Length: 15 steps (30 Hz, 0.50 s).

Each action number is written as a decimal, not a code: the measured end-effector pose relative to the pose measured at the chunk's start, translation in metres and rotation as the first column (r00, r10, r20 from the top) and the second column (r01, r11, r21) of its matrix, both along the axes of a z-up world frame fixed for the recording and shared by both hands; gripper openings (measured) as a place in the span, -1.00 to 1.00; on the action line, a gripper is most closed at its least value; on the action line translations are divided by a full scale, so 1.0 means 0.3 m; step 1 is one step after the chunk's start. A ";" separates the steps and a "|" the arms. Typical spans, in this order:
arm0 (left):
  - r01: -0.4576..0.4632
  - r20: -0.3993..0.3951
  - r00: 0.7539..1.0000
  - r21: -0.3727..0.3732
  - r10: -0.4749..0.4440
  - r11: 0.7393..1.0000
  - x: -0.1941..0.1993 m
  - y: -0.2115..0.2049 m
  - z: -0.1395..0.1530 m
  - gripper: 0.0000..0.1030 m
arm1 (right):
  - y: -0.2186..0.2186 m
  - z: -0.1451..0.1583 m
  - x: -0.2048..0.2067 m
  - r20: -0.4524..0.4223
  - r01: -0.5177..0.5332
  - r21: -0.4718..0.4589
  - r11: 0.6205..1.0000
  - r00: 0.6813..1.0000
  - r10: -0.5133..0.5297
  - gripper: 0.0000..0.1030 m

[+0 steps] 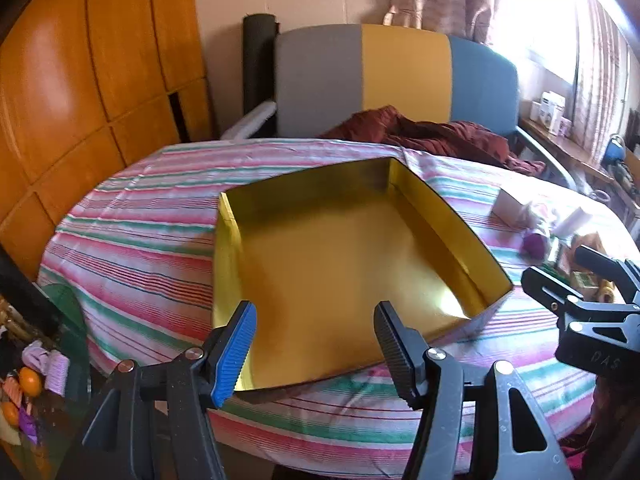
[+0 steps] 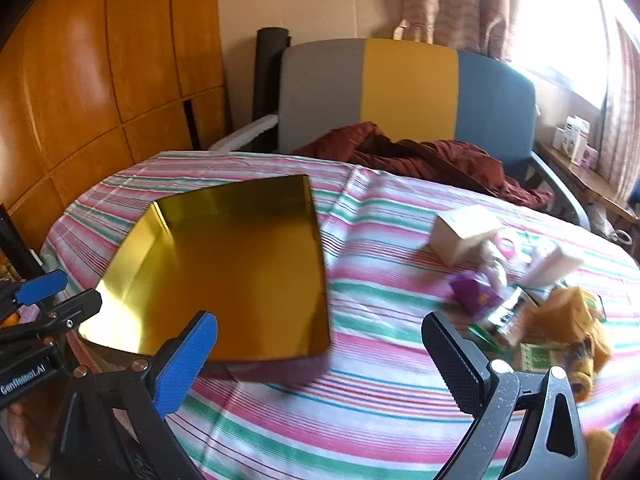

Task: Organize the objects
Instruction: 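Reach both grippers toward the pile of items beside the gold tray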

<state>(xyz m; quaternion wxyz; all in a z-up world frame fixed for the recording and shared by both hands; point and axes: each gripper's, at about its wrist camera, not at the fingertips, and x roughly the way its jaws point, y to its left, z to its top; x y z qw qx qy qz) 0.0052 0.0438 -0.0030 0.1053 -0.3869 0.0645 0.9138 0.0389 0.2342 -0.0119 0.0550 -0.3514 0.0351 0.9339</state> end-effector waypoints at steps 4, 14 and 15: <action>0.059 0.004 0.998 0.024 -0.059 0.998 0.002 0.036 0.001 0.20 | 0.100 -0.013 0.066 0.035 0.068 0.008 0.998 0.997 -0.068 0.99; 0.234 0.020 0.971 0.123 -0.238 0.964 -0.011 0.171 0.039 0.20 | 0.458 0.002 0.303 0.153 0.288 0.045 0.957 0.944 -0.291 1.00; 0.253 0.026 0.966 0.124 -0.258 0.960 -0.015 0.195 0.039 0.20 | 0.489 0.007 0.328 0.162 0.308 0.057 0.949 0.936 -0.314 1.00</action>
